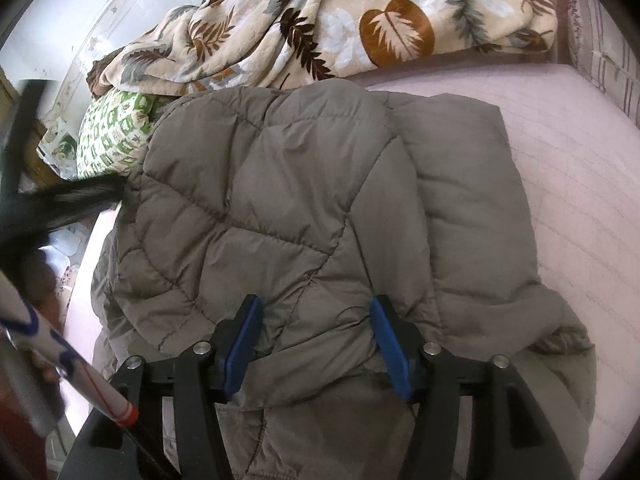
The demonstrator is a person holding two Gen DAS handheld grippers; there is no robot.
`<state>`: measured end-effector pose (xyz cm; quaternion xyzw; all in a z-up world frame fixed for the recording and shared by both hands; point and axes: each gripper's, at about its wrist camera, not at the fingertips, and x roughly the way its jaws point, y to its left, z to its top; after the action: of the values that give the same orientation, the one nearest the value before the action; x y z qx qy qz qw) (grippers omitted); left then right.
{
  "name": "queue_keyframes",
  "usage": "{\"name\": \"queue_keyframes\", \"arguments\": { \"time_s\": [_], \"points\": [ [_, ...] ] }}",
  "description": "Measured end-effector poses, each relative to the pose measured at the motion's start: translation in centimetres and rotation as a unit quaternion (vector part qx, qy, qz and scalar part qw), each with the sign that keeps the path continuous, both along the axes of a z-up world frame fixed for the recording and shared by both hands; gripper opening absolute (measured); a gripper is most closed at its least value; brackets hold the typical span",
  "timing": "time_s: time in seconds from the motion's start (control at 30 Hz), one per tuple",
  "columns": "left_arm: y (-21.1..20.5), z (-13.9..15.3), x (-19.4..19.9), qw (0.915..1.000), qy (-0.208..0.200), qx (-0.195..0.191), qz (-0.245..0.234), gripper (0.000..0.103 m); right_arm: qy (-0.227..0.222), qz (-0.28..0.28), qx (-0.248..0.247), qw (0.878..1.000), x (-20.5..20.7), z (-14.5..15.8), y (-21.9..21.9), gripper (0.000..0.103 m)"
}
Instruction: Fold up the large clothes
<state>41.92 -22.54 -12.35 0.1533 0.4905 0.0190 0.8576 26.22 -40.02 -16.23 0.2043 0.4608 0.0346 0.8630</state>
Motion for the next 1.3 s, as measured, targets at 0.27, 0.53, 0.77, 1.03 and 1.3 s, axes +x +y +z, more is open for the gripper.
{"name": "queue_keyframes", "arguments": {
  "time_s": [0.27, 0.53, 0.77, 1.03, 1.3],
  "points": [
    [2.7, 4.3, -3.3, 0.9963, -0.053, -0.065, -0.015, 0.059, -0.013, -0.009, 0.013, 1.000, -0.3, 1.0, -0.4, 0.065],
    [5.9, -0.2, -3.6, 0.9992, -0.029, -0.026, 0.014, 0.061, -0.016, -0.020, 0.014, 1.000, -0.7, 1.0, -0.3, 0.066],
    [6.6, 2.8, -6.0, 0.9982, -0.040, -0.045, 0.000, 0.060, -0.019, -0.021, 0.002, 1.000, -0.5, 1.4, 0.1, 0.068],
    [13.6, 0.7, -11.5, 0.9968, -0.012, -0.065, 0.045, 0.060, -0.048, -0.059, 0.015, 0.997, -3.2, 3.6, -1.6, 0.068],
    [20.9, -0.4, -17.9, 0.9891, 0.008, -0.117, 0.090, 0.060, -0.050, -0.092, 0.022, 0.994, -6.9, 4.4, -3.0, 0.069]
  ]
}}
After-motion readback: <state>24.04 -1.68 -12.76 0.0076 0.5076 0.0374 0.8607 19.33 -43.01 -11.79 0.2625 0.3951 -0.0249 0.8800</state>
